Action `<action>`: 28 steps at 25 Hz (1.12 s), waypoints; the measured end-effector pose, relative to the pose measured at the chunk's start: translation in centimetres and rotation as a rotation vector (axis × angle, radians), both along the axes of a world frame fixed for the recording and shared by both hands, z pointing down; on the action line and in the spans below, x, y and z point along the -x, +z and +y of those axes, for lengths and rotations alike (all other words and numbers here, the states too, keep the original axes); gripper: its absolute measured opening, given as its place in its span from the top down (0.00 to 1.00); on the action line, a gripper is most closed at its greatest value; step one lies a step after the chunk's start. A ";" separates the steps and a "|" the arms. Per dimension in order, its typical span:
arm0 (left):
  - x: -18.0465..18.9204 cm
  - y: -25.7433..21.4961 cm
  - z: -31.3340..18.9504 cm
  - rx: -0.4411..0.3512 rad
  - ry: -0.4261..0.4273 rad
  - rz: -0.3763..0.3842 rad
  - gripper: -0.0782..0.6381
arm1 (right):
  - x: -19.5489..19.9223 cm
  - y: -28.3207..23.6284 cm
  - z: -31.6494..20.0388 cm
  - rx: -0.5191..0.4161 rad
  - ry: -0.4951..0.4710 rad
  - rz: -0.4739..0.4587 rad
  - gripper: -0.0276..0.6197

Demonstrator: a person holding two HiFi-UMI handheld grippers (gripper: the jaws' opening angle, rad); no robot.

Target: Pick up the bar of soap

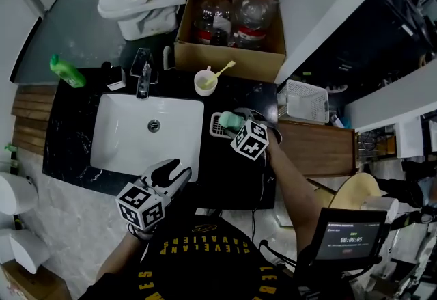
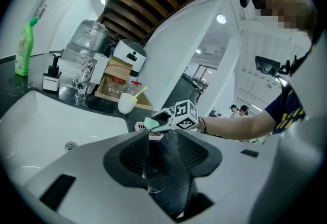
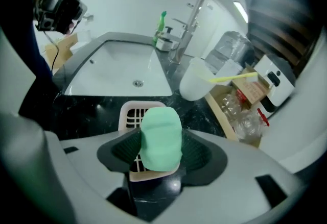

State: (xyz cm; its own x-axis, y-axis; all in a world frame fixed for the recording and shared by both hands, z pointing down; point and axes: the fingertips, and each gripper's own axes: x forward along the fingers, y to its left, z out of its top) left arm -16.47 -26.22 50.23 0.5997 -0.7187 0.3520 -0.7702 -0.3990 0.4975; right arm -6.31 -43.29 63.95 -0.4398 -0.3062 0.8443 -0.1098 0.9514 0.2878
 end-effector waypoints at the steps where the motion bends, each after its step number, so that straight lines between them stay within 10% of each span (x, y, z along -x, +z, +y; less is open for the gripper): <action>1: 0.0 -0.1 0.1 -0.002 0.000 0.001 0.64 | 0.0 -1.0 -0.1 0.002 0.048 -0.064 0.55; 9: -2.5 -0.9 0.3 -0.016 0.024 0.026 0.64 | -3.4 -13.7 3.2 0.451 0.597 -1.093 0.55; 14: -6.4 -1.7 0.8 -0.024 0.096 0.062 0.64 | -6.9 -16.9 9.2 0.668 0.737 -1.523 0.55; 24: -13.8 -2.2 3.2 -0.014 0.183 0.091 0.64 | -10.2 -19.8 17.7 0.766 0.735 -1.675 0.55; 28: -15.0 -2.3 4.2 -0.028 0.185 0.100 0.64 | -11.2 -20.3 19.3 0.667 0.719 -1.633 0.55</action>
State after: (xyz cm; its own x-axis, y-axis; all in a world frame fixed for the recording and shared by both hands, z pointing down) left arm -1.48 -22.04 47.92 0.7531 -0.6020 0.2655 -0.6301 -0.5439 0.5542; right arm 4.91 -23.99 43.60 -0.7720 -0.6143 -0.1635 -0.2253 0.5049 -0.8332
